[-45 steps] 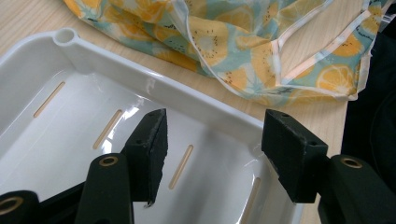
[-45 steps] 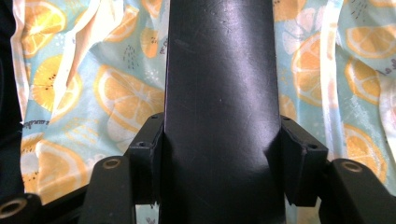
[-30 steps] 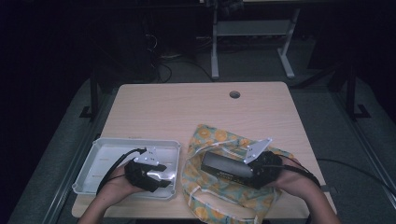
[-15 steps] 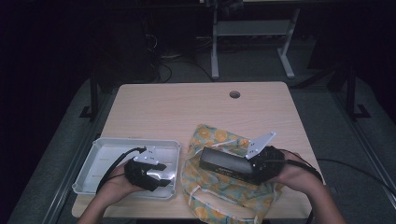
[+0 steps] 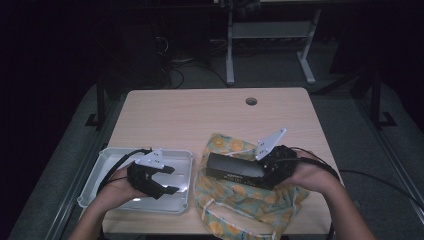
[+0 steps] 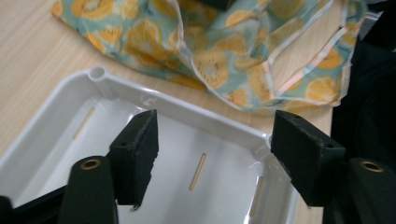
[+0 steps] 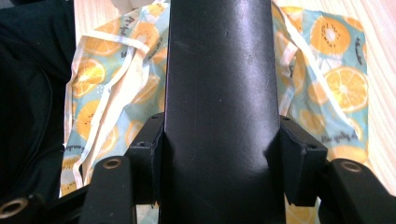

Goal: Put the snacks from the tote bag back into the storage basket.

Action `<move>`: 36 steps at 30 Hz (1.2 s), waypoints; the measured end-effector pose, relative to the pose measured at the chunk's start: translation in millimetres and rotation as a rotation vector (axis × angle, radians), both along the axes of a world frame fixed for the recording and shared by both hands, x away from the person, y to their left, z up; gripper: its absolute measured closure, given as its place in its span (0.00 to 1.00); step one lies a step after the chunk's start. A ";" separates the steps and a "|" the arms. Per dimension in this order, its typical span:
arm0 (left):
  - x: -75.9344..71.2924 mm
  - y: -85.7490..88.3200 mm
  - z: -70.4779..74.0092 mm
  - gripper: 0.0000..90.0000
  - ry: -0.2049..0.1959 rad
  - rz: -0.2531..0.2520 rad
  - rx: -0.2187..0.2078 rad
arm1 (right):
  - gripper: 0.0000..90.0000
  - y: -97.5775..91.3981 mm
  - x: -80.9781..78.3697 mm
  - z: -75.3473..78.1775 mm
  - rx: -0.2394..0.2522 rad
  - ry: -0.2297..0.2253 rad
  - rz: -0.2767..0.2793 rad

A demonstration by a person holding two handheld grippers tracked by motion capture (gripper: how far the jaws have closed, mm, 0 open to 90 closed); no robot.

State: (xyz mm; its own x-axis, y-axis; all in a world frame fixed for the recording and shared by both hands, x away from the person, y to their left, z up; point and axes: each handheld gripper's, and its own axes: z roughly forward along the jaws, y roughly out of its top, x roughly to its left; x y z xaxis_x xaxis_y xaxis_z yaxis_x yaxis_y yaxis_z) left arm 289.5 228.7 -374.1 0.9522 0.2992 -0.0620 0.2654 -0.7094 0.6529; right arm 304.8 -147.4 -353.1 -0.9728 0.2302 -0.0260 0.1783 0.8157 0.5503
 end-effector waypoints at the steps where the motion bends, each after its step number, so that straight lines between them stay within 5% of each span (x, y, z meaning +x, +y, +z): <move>1: 1.1 0.7 2.6 0.33 -0.003 -0.004 0.001 | 0.46 2.2 0.6 1.5 -0.002 0.002 0.005; 17: 14.7 -7.4 43.2 0.26 -0.030 -0.098 0.075 | 0.46 33.6 11.7 16.5 -0.037 0.000 0.117; 36: 17.6 -44.7 65.1 0.25 -0.076 -0.194 0.179 | 0.46 67.8 12.9 24.4 -0.058 -0.008 0.211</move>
